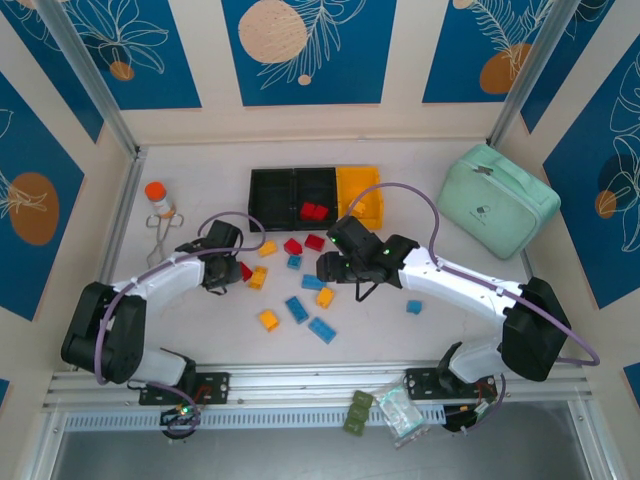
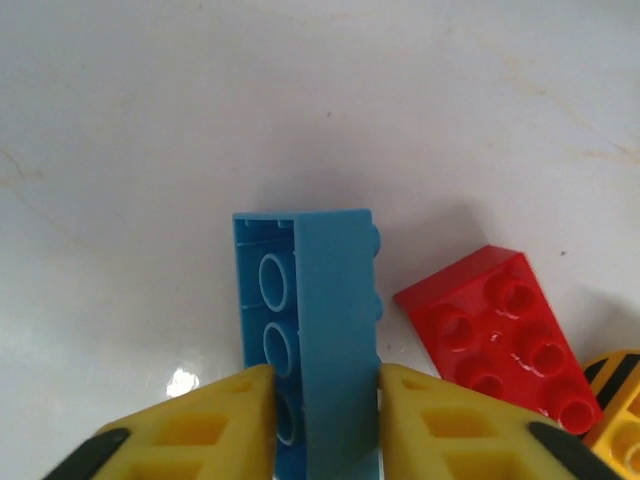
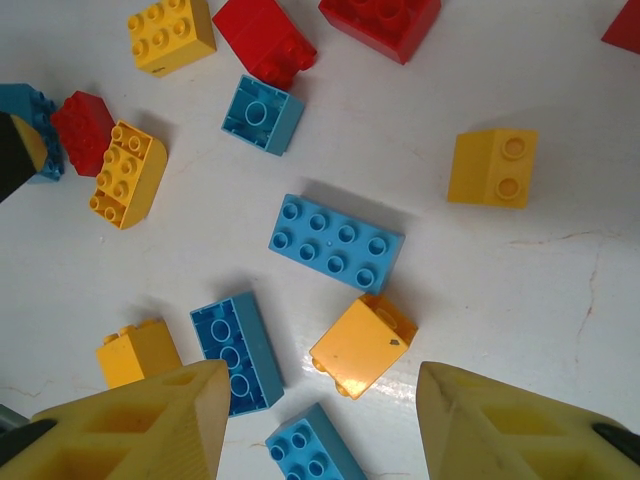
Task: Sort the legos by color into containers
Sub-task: Pick up the lego from the middle-left of the table, then place the lego in the container.
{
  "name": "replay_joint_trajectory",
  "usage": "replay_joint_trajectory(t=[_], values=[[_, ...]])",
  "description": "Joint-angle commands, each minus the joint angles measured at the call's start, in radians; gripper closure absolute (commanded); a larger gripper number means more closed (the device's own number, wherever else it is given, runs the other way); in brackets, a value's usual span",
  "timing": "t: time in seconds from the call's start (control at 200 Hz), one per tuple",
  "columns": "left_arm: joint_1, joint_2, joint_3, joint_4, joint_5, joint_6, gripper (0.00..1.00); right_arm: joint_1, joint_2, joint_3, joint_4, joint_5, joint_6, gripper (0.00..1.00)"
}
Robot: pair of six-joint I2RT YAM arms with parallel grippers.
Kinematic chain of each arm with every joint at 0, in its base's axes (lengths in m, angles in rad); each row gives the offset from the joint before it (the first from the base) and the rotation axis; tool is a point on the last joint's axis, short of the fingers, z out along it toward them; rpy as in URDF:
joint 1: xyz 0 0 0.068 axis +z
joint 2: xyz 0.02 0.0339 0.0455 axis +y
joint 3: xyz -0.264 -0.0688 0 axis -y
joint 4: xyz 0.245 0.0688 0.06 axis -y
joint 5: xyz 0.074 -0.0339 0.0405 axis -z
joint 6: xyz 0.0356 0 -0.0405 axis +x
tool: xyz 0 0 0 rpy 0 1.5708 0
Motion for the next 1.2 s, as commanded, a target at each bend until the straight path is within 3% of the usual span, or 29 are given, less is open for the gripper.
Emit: replay_joint_trajectory(t=[0.0,0.4,0.85,1.195], values=[[0.014,0.008,-0.018,-0.001,-0.005,0.016,0.75,0.008,-0.015,-0.015,0.006,0.007,0.022,0.48],[0.024,-0.016,-0.02,-0.027,-0.004,0.034,0.87,0.009,-0.001,-0.023,0.02,0.0,0.03,0.48],[0.024,-0.136,0.052,-0.106,0.065,0.059,0.88,0.008,0.008,-0.028,0.031,0.004,0.035,0.48],[0.006,-0.073,0.194,-0.08,0.158,0.047,0.88,0.008,-0.006,-0.032,0.032,0.008,0.036,0.48]])
